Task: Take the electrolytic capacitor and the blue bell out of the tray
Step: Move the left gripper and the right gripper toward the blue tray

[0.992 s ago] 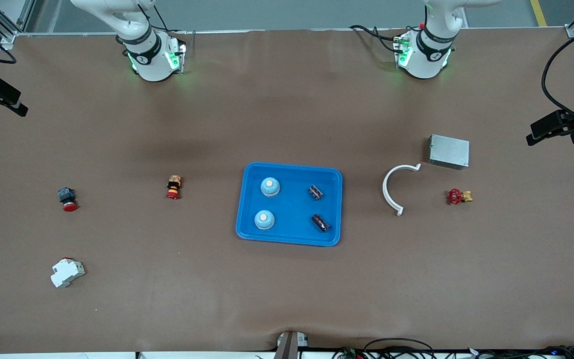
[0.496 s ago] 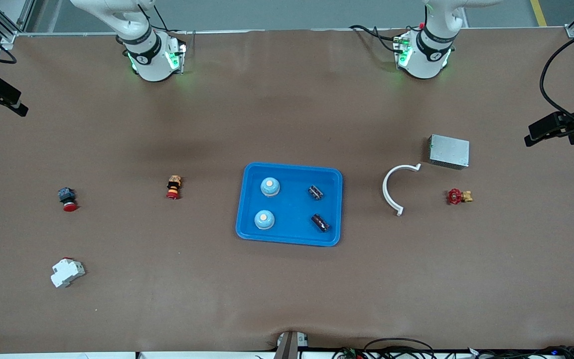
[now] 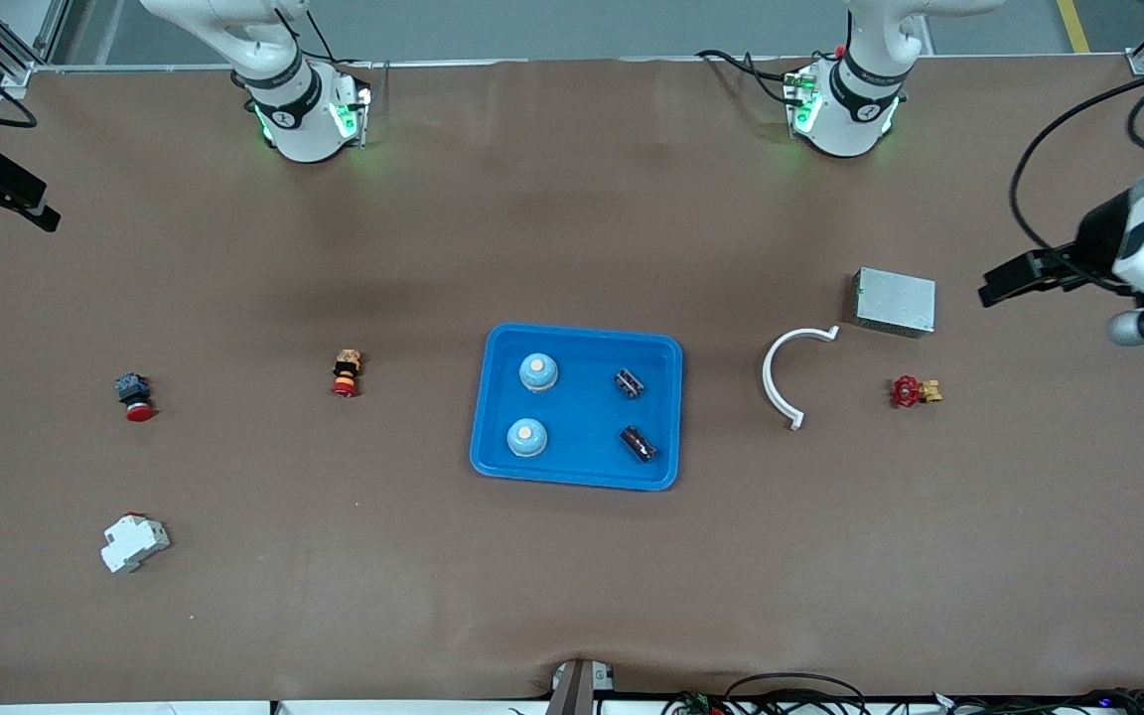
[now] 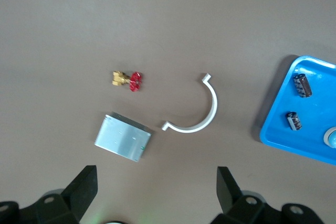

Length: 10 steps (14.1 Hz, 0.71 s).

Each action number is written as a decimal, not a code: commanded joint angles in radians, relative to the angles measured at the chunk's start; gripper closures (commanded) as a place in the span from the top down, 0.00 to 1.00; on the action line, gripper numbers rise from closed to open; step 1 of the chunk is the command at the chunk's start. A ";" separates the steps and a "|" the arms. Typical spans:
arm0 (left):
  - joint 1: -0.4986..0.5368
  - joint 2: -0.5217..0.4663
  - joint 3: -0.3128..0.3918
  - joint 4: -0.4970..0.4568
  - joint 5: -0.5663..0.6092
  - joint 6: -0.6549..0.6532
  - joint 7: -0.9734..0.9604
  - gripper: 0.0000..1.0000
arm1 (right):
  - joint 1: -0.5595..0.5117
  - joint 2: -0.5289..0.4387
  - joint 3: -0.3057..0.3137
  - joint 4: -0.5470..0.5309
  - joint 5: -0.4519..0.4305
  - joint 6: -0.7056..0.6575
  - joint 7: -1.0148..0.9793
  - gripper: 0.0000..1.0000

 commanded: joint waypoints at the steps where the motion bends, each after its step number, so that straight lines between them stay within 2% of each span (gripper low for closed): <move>1: -0.042 0.033 0.003 0.017 -0.040 -0.017 -0.113 1.00 | 0.010 -0.007 0.006 -0.003 0.001 -0.005 0.006 1.00; 8: -0.177 0.128 0.003 0.020 -0.080 0.065 -0.391 1.00 | 0.033 -0.008 0.008 -0.038 0.026 0.010 0.068 1.00; 10: -0.197 0.142 0.003 0.019 -0.149 0.107 -0.434 1.00 | 0.080 -0.005 0.006 -0.052 0.026 0.028 0.124 1.00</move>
